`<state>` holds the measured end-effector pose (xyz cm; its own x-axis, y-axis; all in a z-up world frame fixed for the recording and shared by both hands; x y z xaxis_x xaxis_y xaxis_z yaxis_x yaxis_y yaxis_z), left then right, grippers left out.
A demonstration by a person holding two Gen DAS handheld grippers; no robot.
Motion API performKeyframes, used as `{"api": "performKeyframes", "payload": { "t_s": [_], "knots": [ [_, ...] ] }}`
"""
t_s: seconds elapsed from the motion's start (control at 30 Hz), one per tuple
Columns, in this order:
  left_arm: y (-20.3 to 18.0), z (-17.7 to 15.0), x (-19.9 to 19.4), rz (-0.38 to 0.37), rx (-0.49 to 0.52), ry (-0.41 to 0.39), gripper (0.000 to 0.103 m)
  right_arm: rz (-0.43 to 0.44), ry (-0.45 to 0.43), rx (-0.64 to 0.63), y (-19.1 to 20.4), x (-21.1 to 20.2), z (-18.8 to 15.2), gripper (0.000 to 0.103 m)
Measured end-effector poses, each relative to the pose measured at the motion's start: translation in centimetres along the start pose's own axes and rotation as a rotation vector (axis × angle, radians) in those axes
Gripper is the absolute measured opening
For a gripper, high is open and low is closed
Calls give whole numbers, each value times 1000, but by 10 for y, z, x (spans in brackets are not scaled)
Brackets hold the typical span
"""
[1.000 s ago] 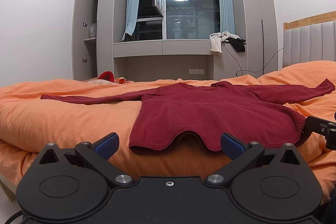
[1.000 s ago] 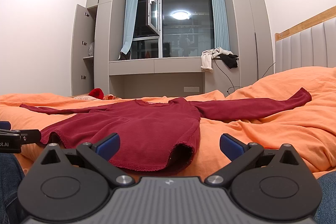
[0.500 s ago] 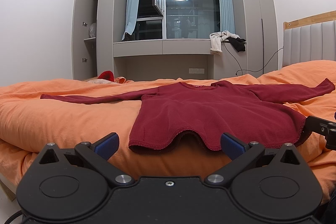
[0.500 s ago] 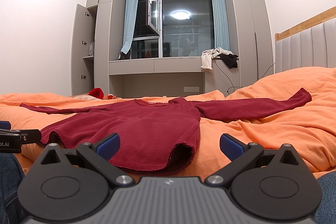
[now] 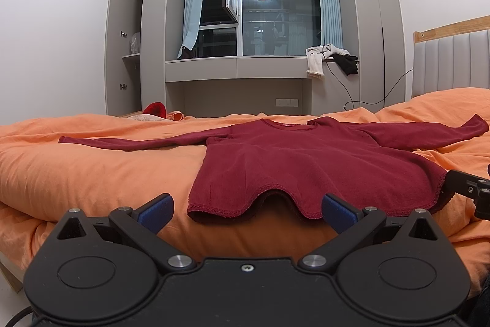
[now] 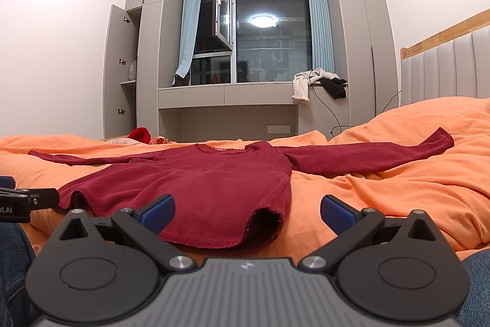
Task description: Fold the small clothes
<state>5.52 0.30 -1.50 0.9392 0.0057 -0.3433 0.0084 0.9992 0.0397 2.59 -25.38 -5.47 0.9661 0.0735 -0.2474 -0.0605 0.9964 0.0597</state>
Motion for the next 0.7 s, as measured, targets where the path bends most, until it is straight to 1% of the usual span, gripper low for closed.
{"api": "performKeyframes", "payload": {
  "t_s": [0.37, 0.47, 0.6, 0.7],
  "knots": [
    [0, 0, 0, -2, -1, 2, 102, 7, 3, -3, -1, 0, 0, 103],
    [-1, 0, 3, -4, -1, 16, 103, 9, -2, -6, -1, 0, 0, 103],
    [-2, 9, 11, -7, -13, 60, 103, 11, -9, 9, -3, -3, 7, 103],
    [-3, 22, 20, 10, -12, 68, 103, 27, -20, 28, -9, -3, 19, 103]
  ]
}}
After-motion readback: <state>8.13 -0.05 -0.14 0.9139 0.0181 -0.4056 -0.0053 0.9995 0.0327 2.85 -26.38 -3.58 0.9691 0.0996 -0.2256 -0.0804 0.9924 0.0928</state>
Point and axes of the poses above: each gripper's, at about its wrist camera, not at the fingertips, and x roughly the way its jaws point, y to its left, z to its top, the point moved 5 cm from there along x, roughly the way its jaws point, and after that the axes turned 7 degrees about y, right-handed, at the moved point
